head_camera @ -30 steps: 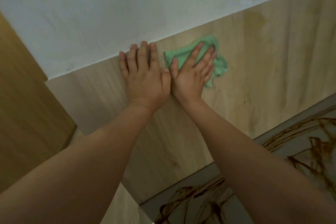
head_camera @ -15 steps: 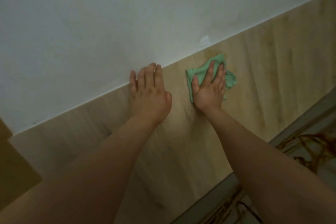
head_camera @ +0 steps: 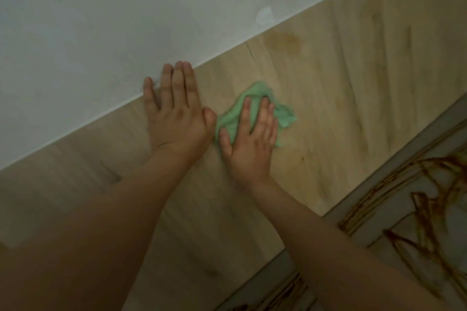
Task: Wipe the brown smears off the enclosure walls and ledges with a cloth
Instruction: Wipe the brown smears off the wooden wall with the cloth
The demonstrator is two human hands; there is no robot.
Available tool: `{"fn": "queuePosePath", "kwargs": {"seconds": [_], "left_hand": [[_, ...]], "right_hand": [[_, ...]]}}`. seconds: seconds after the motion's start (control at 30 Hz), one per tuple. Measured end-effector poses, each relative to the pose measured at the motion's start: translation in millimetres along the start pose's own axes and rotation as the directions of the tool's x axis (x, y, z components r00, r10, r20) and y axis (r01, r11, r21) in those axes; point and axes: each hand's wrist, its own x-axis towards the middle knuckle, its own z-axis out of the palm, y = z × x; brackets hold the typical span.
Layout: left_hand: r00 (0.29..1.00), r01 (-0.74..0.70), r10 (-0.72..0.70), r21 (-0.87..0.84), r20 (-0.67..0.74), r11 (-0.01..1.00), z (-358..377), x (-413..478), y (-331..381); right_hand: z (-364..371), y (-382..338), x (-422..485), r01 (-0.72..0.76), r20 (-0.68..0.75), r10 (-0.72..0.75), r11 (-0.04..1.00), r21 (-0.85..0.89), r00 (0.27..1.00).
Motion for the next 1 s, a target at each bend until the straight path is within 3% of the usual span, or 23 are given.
{"fn": "queuePosePath", "kwargs": {"seconds": [0.1,0.17,0.23,0.3,0.37,0.4,0.43,0.47,0.5,0.57,0.63,0.7,0.73,0.77,0.83,0.87,0.9,0.93,1.0], "left_hand": [[1.0,-0.025,0.025,0.007,-0.003,1.0,-0.2,-1.9,-1.3],[0.999,-0.043,0.043,0.021,-0.012,0.999,-0.1,-2.6,-2.6],[0.999,-0.045,0.045,0.042,0.0,0.998,-1.1,-2.8,-2.2],[0.999,-0.045,0.044,0.055,0.01,0.997,0.1,-3.2,-0.9],[0.999,-0.041,0.04,0.064,0.013,0.997,0.6,-3.1,-0.1],[0.999,-0.039,0.038,0.059,0.016,0.997,0.5,-2.9,0.1],[0.999,-0.036,0.036,0.054,0.016,0.998,0.5,-2.6,-0.1],[0.999,-0.035,0.034,0.05,0.014,0.998,0.4,-2.3,-0.3],[0.999,-0.033,0.033,0.05,0.013,0.998,0.5,-2.2,-0.3],[0.999,-0.032,0.032,0.043,0.008,0.999,0.8,-2.2,0.1],[0.999,-0.032,0.032,0.034,0.003,0.999,1.8,-2.0,0.1],[1.0,-0.031,0.031,0.033,0.004,0.999,2.8,-2.5,0.0],[1.0,-0.029,0.029,0.035,0.001,0.999,3.7,-2.8,-0.7],[1.0,-0.029,0.029,0.038,-0.002,0.999,4.1,-3.2,-0.4],[1.0,-0.031,0.031,0.043,-0.002,0.999,3.9,-3.1,1.1],[1.0,-0.031,0.031,0.045,0.002,0.998,3.2,-3.8,1.1],[1.0,-0.028,0.028,0.048,0.001,0.998,2.8,-4.4,0.8],[1.0,-0.031,0.031,0.05,-0.001,0.998,3.0,-4.0,1.2],[0.999,-0.034,0.033,0.044,0.007,0.998,1.8,-2.9,1.1]], "right_hand": [[-0.4,25.2,-4.0,0.236,0.017,-0.236,0.971,-0.027,0.972],[-0.7,58.9,-5.0,0.175,0.007,-0.175,0.982,-0.066,0.984],[1.4,89.5,-14.7,-0.14,-0.029,0.139,0.99,-0.035,0.99],[2.6,100.9,-29.3,-0.519,-0.031,0.522,0.851,0.08,0.852],[6.9,82.9,-44.8,-0.703,0.042,0.707,0.692,0.166,0.706],[7.8,64.3,-56.1,-0.682,0.048,0.684,0.715,0.154,0.728],[9.9,42.4,-71.9,-0.575,0.046,0.574,0.809,0.125,0.818],[12.7,19.5,-92.8,-0.387,0.083,0.381,0.919,0.076,0.921],[15.1,0.9,-113.1,-0.155,0.136,0.149,0.987,0.036,0.979],[16.6,-4.3,-128.8,0.152,0.179,-0.152,0.988,0.013,0.972],[16.1,23.9,-111.8,0.254,0.161,-0.254,0.967,0.023,0.954],[15.2,64.2,-94.8,0.125,0.143,-0.119,0.992,-0.031,0.982],[14.6,86.6,-87.4,-0.08,0.103,0.084,0.996,-0.041,0.991],[11.7,108.5,-80.3,-0.338,0.055,0.339,0.941,-0.02,0.939],[7.4,135.6,-72.7,-0.752,0.046,0.753,0.649,0.113,0.657],[7.5,134.8,-73.7,-0.84,0.091,0.839,0.52,0.154,0.536],[9.4,122.2,-78.2,-0.862,0.118,0.858,0.48,0.16,0.5],[12.3,102.1,-87.5,-0.843,0.103,0.84,0.515,0.154,0.532],[18.0,47.0,-121.1,-0.682,0.131,0.67,0.722,0.118,0.731]]}}
